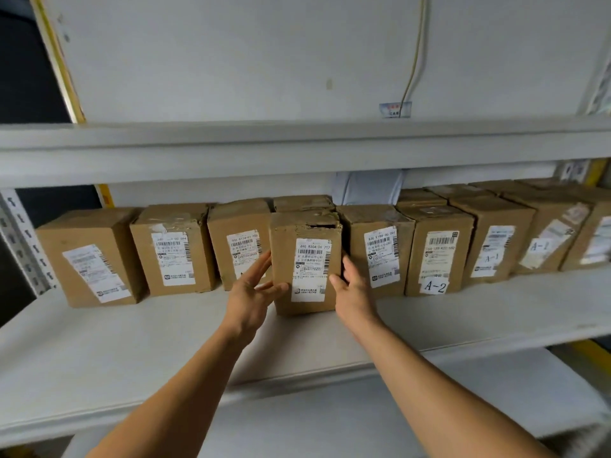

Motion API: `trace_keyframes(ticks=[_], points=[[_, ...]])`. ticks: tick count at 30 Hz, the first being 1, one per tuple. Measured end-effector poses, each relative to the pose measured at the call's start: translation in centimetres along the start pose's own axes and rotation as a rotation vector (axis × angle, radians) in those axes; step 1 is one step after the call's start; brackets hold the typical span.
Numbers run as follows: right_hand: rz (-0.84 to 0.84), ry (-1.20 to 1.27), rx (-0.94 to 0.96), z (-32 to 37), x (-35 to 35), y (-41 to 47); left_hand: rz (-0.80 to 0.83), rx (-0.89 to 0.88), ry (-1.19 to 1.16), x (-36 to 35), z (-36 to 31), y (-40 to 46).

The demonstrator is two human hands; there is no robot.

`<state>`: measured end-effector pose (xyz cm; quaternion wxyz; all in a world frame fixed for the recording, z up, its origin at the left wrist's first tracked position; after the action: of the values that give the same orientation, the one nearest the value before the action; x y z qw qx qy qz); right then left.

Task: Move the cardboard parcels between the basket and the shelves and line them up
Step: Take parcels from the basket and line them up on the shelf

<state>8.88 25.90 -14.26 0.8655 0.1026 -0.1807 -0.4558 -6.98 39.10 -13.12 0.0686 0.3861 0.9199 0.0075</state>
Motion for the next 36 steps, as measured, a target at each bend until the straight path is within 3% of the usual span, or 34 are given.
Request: trace_keyframes(ticks=[10,23,29,36], points=[[-0.021,-0.058,-0.002,-1.3,-1.1,0.0,-0.019,-0.010,-0.002,0.2,1.1,0.7],[-0.039,-0.033,-0.002,0.4,-0.1,-1.2,-0.081,-0.111,0.315,0.6,0.3,-0.4],[-0.052,-0.086,0.074,1.6,1.5,-4.2,-0.323,-0.187,0.514,0.3,-0.3,-4.1],[-0.140,-0.272,0.103,1.0,7.2,-10.3,-0.073,-0.207,0.583,-4.5,1.4,-6.7]])
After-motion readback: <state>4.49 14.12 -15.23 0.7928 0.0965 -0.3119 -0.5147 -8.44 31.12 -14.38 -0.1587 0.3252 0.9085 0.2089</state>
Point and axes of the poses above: each hand's wrist, its own y-axis towards the middle knuckle, its own x-axis out of the back of the hand, z = x × y, the point moved 2 cm from there along y, towards the middle knuckle, and after that the axes turned 9 degrees about x, right-handed, at the moved point
